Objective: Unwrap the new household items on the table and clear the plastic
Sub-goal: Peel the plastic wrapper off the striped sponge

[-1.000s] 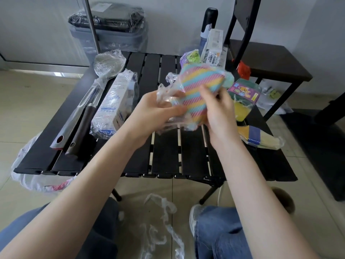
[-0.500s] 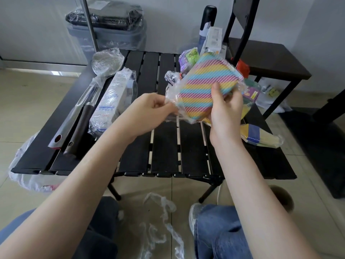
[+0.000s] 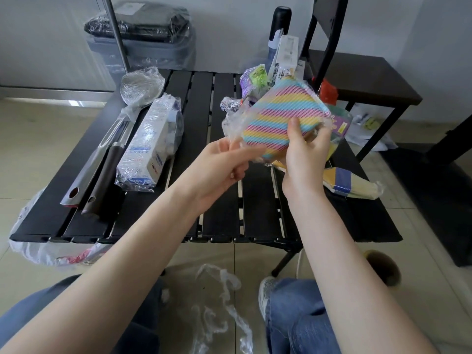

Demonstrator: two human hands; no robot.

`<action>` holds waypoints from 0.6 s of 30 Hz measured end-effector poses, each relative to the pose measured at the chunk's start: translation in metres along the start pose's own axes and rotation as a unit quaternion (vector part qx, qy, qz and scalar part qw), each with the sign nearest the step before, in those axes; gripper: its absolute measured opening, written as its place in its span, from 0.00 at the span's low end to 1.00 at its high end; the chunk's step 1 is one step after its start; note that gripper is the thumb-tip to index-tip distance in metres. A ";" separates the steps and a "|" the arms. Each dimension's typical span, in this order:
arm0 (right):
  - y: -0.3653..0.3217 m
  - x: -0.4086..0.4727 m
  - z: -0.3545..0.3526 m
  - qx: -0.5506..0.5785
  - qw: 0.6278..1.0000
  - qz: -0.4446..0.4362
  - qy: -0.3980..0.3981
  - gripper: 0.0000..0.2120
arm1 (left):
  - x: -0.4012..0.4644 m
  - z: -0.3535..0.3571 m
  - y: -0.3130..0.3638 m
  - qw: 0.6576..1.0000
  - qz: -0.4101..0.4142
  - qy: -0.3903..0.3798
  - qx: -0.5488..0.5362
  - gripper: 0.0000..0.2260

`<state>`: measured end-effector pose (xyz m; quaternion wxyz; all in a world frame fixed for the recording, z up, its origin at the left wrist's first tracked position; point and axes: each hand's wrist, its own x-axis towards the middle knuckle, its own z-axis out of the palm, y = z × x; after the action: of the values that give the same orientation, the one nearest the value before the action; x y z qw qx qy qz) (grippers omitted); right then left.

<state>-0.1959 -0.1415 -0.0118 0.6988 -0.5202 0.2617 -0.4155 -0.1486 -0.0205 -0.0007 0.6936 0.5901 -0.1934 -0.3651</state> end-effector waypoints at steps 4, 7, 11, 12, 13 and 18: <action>-0.002 0.001 -0.002 -0.012 1.000 -0.017 -0.005 0.15 | 0.002 -0.002 -0.004 0.997 0.012 0.040 0.071 0.13; -0.002 0.000 -0.002 -0.061 0.996 -0.064 -0.018 0.10 | 0.005 -0.001 -0.006 0.997 -0.003 0.065 0.032 0.21; -0.001 -0.002 -0.001 -0.072 0.994 -0.079 -0.024 0.09 | 0.005 -0.001 -0.012 0.993 0.000 0.104 0.056 0.23; -0.001 -0.002 -0.001 -0.072 0.994 -0.076 -0.020 0.09 | 0.005 0.000 -0.012 0.992 0.005 0.107 0.071 0.23; -0.001 -0.002 -0.001 -0.070 0.995 -0.069 -0.017 0.11 | 0.005 -0.001 -0.013 0.990 0.014 0.110 0.086 0.22; -0.004 -0.001 0.000 -0.030 0.999 0.020 -0.021 0.18 | 0.005 -0.003 -0.010 0.982 0.091 0.106 0.129 0.18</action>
<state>-0.1974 -0.1411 -0.0078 0.6964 -0.5445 0.2697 -0.3818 -0.1460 -0.0219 -0.0119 0.6586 0.6899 -0.2168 -0.2081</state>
